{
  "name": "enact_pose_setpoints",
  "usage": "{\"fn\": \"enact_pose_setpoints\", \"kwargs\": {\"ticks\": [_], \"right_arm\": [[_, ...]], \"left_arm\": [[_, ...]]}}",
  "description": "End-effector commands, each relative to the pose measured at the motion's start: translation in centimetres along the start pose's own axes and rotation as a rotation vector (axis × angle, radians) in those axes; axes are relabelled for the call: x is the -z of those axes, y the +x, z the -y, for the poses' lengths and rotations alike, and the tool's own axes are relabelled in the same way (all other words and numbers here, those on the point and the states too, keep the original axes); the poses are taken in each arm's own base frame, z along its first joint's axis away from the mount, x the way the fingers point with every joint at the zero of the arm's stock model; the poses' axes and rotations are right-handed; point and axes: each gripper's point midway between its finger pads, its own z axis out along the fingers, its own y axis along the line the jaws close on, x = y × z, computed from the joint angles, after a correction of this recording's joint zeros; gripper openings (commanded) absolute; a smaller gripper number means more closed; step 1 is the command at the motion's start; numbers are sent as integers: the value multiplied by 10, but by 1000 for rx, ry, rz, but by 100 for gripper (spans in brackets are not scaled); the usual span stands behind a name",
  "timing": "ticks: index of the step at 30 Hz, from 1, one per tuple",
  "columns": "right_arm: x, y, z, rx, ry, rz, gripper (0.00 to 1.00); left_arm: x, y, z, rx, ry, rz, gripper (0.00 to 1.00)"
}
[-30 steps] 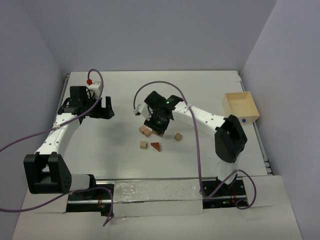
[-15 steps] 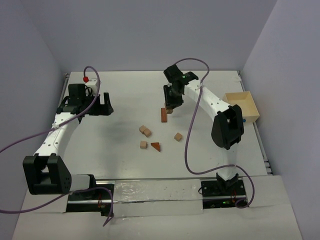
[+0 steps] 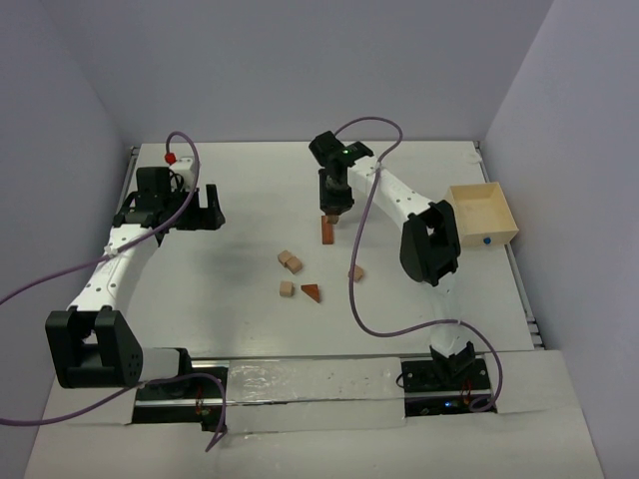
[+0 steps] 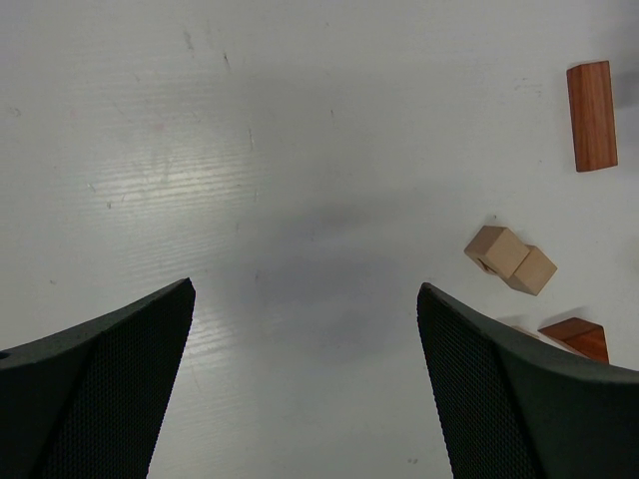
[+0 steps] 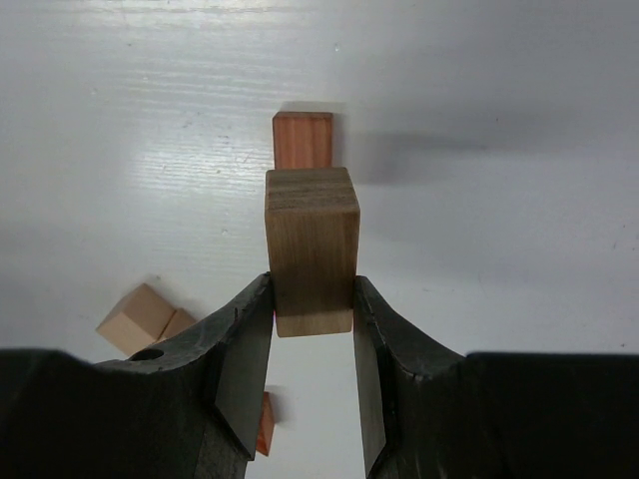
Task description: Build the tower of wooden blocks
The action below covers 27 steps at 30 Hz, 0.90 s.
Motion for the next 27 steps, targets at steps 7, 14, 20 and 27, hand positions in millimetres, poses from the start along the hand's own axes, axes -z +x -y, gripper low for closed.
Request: {"fn": "enact_pose_setpoints", "kwargs": {"ticks": [7, 14, 20, 27], "right_arm": [[-17, 9, -2, 31, 113, 19, 0], [-33, 19, -5, 36, 110, -24, 0], [-37, 19, -7, 38, 108, -29, 0], [-39, 18, -8, 39, 120, -23, 0]], "left_arm": [[1, -23, -1, 3, -2, 61, 99], [2, -22, -2, 1, -5, 61, 99], [2, -20, -1, -1, -2, 59, 99], [0, -20, -2, -1, -4, 54, 99]]}}
